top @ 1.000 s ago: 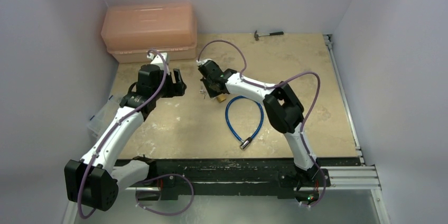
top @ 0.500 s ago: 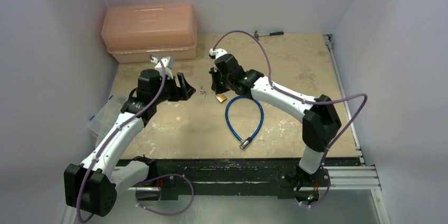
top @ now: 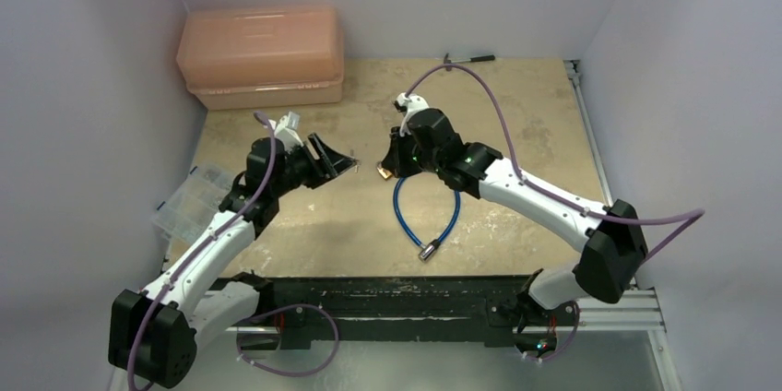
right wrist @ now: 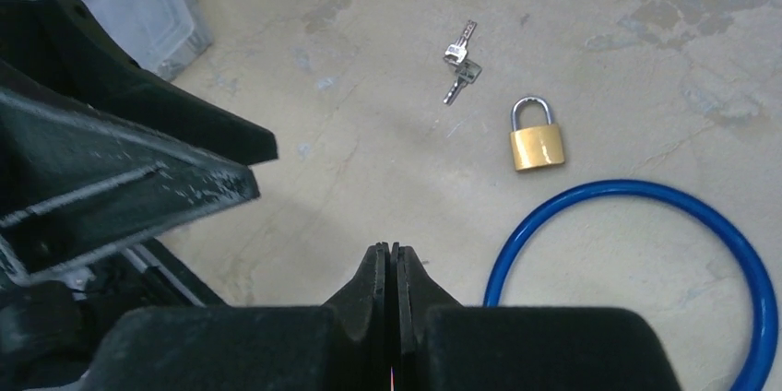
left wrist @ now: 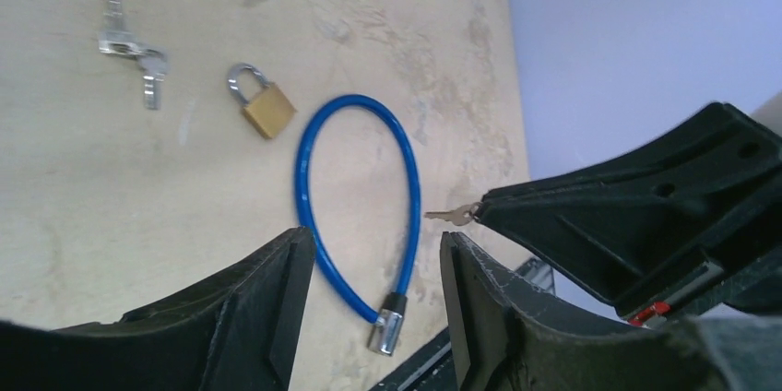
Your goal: Unlock with the key
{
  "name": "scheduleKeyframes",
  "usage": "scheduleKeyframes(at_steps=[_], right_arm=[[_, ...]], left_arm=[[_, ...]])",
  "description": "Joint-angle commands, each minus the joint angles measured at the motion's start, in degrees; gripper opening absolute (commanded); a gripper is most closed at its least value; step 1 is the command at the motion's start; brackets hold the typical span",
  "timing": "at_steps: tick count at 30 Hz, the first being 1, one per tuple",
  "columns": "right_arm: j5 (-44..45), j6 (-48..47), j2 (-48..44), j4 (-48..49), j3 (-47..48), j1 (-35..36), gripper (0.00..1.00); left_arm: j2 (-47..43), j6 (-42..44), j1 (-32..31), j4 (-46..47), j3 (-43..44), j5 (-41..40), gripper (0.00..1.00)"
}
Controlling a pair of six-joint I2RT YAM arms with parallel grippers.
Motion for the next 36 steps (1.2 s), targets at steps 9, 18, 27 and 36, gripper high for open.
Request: scheduleKeyframes(at_steps=[9, 18, 27, 36], right_arm=[[4.5, 18.1, -9.8, -2.5, -0.7, 0.3, 0.00], [-3.9, 5.7, -22.5, 11.0, -12.0, 0.3, 0.00], [-13.2, -1.9, -31.7, 28.7, -21.5, 0.3, 0.00], [-16.3, -0.3, -29.2, 39.9, -23.1, 0.3, 0.00]], left_arm=[[3.2, 7.4, -16.0, 28.4, -4.6, -7.5, 0.56], [4.8, -0.9, -16.0, 23.9, -0.2, -7.6, 0.47], [1.3, -34.1, -16.1, 36.0, -7.7, -6.8, 0.44], [3.9, -45.0, -16.1, 37.3, -6.4, 0.1, 0.42]])
